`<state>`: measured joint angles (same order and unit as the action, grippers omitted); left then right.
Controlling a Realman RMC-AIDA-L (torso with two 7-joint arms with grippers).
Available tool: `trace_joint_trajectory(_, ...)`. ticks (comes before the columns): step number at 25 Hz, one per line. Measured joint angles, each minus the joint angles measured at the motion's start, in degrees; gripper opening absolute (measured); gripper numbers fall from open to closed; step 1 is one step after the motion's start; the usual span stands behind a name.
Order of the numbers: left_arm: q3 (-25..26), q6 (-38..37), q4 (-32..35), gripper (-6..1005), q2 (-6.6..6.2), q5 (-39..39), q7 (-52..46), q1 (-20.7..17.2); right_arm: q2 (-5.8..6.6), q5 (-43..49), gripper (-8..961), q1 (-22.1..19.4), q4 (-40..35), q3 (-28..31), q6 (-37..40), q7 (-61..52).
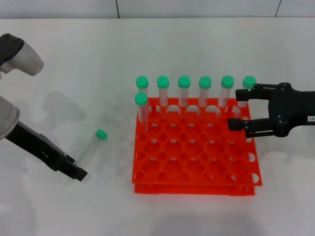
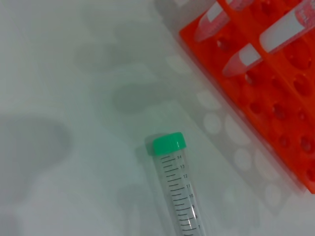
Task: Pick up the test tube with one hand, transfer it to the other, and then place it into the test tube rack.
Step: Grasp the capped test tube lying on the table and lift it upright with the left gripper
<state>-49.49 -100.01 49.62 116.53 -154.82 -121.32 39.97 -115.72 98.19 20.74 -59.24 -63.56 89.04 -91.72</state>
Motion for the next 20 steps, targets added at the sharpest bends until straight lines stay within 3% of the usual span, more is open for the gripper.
trace_joint_trajectory(20,-0.82,0.59,-0.05,489,0.01,-0.23,-0.33,-0.03,0.07,-0.11,826,-0.09,0.00,-0.25,-0.27,0.05)
